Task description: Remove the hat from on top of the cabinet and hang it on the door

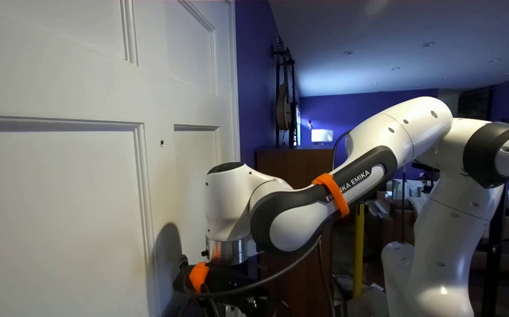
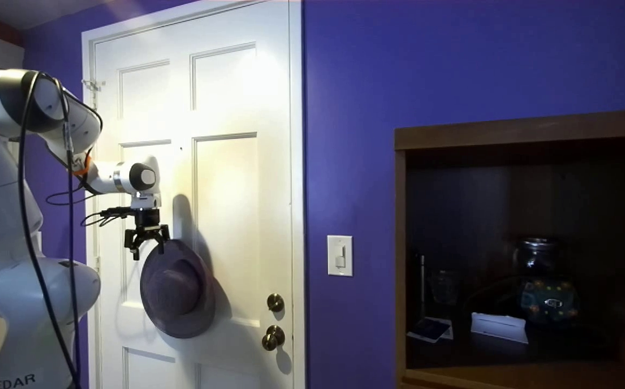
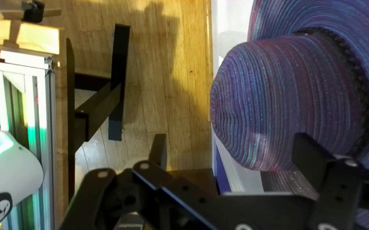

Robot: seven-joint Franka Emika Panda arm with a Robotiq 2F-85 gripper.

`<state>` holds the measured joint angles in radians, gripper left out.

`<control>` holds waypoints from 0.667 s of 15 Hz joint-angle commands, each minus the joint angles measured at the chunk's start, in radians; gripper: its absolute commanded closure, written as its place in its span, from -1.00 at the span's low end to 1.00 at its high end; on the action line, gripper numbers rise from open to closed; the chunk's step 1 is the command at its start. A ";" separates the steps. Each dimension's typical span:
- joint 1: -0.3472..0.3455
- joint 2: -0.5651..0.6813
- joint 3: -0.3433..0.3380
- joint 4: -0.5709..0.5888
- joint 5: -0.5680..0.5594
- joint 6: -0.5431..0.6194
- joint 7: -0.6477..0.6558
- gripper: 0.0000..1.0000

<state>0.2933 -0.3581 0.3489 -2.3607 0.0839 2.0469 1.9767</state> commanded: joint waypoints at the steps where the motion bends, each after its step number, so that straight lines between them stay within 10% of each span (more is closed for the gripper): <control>1: -0.006 -0.033 -0.012 0.043 -0.019 -0.119 -0.161 -1.00; 10: -0.021 -0.087 -0.005 0.117 -0.077 -0.305 -0.511 -1.00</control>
<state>0.2860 -0.4199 0.3387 -2.2729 0.0345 1.7958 1.5559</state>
